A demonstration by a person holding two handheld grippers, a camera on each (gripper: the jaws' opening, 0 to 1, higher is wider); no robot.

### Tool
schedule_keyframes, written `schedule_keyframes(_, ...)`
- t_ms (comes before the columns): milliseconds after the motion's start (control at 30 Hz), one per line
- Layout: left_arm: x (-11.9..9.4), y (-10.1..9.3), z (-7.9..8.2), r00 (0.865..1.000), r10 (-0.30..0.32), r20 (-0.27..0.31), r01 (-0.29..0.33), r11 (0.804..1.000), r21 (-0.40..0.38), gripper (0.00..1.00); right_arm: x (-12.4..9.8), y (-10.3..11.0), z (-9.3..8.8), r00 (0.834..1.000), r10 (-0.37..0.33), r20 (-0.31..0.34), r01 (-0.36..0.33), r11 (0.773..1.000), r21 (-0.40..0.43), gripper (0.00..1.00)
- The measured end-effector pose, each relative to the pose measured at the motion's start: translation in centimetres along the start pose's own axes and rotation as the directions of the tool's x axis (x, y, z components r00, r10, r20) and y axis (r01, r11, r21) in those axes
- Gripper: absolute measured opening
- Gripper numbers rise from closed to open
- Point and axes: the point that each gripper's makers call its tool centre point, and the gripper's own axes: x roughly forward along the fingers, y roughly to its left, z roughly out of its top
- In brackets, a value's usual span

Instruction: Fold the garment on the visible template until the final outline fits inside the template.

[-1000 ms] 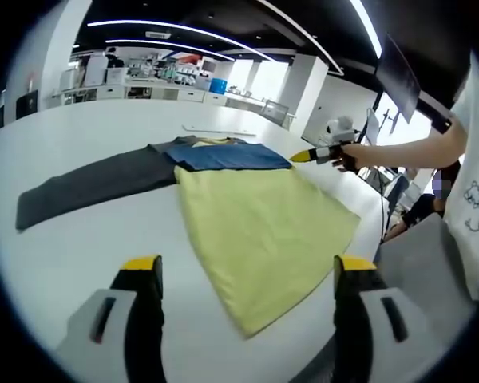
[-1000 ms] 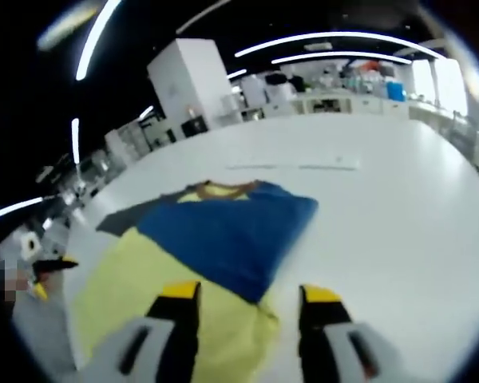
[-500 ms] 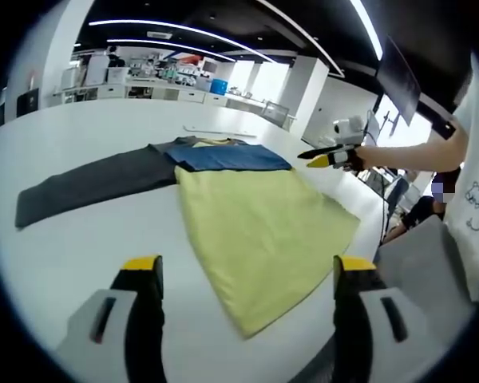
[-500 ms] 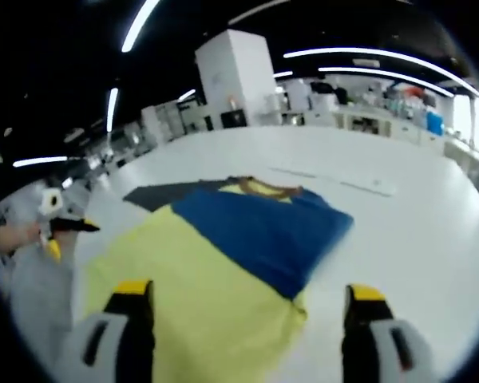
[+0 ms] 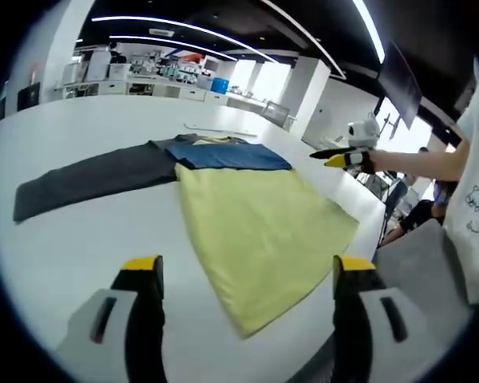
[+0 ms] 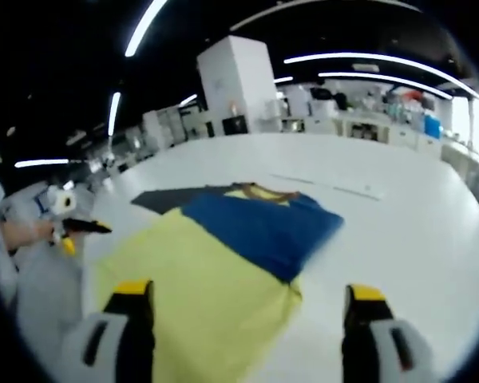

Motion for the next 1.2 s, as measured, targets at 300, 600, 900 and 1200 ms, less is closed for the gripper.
schedule_keyframes(300, -0.9, 4.0, 0.5, 0.998, 0.05, 0.034, -0.049, 0.999, -0.019, 0.84, -2.3, 0.5, -0.4, 1.0, 0.0, -0.02, -0.001, 1.0, -0.031, 0.99)
schedule_keyframes(600, -3.4, 9.0, 3.2, 0.993, 0.111, 0.04, -0.112, 0.993, 0.034, 0.83, -3.8, 2.8, 0.8, 0.999, 0.017, 0.031, -0.017, 1.0, -0.017, 0.99)
schedule_keyframes(900, -7.0, 16.0, 6.2, 0.961, 0.251, 0.114, -0.249, 0.968, -0.028, 0.73, -4.4, 4.0, 0.0, 0.998, 0.035, 0.055, -0.037, 0.999, 0.026, 0.99)
schedule_keyframes(1200, -9.1, 23.3, 5.5, 0.896, 0.421, 0.139, -0.399, 0.903, -0.161, 0.61, -5.2, 4.5, -0.8, 0.999, 0.026, 0.044, -0.028, 0.998, 0.056, 0.98)
